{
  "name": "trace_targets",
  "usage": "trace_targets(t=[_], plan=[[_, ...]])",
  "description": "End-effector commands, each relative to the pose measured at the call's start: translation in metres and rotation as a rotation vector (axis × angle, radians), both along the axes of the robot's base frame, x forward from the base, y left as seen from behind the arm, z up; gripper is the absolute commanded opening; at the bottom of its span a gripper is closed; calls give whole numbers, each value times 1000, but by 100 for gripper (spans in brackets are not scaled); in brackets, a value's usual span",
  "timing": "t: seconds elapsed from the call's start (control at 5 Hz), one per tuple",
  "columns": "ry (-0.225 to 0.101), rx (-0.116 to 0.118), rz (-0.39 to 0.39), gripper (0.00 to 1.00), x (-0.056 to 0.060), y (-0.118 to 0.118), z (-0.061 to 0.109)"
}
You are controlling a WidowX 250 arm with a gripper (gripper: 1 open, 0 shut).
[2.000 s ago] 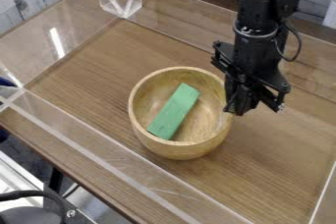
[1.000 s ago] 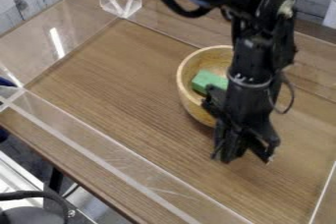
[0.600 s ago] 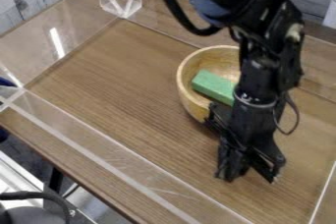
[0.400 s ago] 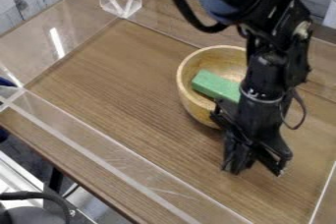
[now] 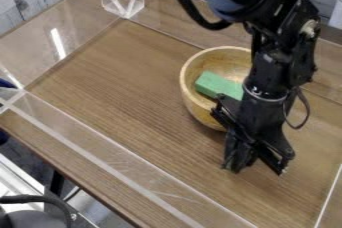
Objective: Remove the green block from inside the brown bowl and put it on the table
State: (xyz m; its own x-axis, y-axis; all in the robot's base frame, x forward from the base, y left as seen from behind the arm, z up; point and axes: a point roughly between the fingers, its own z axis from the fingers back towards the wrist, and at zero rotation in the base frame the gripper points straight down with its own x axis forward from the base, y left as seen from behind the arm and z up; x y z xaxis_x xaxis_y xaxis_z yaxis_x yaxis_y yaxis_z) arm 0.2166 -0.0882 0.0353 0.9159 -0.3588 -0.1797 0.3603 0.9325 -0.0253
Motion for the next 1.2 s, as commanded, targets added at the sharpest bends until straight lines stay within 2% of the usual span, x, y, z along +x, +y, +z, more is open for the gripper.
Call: trace_targets(t=[0.0, 0.2, 0.4, 0.6, 1.0], plan=[[-65, -18, -20, 0, 11, -4, 18], [-76, 2, -20, 0, 6, -4, 20], [-92, 4, -13, 0, 9, -3, 37], [-145, 18, -2, 0, 19, -3, 78], [-185, 22, -22, 0, 33, 16, 77]])
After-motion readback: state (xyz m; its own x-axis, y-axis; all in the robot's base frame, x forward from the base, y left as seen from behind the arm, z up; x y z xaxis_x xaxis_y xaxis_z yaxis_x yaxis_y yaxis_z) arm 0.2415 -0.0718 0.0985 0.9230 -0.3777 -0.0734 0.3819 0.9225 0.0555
